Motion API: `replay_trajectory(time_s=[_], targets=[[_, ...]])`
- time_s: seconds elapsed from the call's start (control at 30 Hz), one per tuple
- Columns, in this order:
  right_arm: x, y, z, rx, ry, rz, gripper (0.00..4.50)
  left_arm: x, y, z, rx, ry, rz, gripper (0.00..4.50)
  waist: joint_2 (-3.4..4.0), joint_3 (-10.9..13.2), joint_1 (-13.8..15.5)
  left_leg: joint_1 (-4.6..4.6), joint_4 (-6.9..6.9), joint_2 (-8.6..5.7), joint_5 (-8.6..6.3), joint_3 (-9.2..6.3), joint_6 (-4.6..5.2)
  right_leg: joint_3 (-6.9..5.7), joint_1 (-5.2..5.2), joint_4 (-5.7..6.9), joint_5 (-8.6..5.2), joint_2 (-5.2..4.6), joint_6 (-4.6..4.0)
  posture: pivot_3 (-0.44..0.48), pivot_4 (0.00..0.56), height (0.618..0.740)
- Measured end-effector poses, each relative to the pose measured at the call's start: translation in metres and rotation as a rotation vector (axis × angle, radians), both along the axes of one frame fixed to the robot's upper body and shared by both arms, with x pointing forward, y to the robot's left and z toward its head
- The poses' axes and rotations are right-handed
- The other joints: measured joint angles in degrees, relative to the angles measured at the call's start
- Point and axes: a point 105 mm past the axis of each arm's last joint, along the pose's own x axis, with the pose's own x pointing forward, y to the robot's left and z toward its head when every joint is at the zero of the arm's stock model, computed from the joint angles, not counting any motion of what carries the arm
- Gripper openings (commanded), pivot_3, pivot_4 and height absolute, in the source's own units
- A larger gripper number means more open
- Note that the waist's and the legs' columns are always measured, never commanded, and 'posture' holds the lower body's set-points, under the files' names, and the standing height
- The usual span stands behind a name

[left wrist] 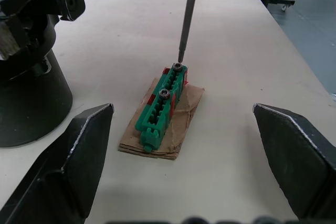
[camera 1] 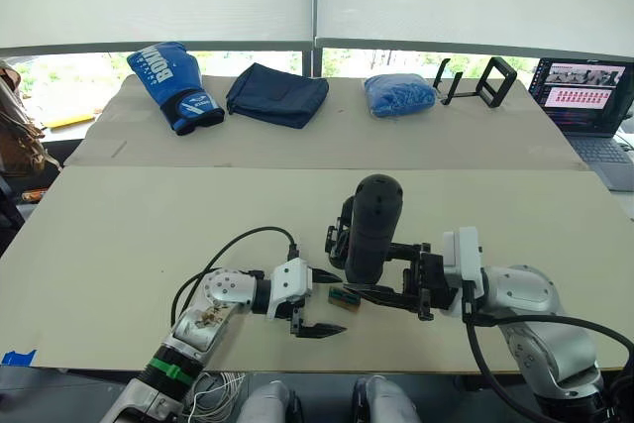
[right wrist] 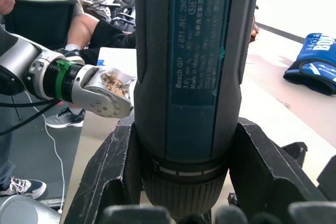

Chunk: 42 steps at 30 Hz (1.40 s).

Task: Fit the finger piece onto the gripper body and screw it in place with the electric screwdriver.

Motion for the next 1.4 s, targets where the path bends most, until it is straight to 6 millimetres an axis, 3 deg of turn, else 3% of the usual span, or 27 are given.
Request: replay_trajectory(time_s=[1.4], targets=[[0.001, 0.000, 0.008, 0.020, -0.014, 0.014, 1.91, 0.001, 0.001, -0.001, -0.010, -0.005, 0.011, 4.50, 0.00, 0.00, 0.00, 0.02, -0.04, 0.03, -0.02, -0.02, 0.03, 0.00, 0.00, -0.01, 0.00, -0.05, 0.00, 0.000, 0.150, 0.740]])
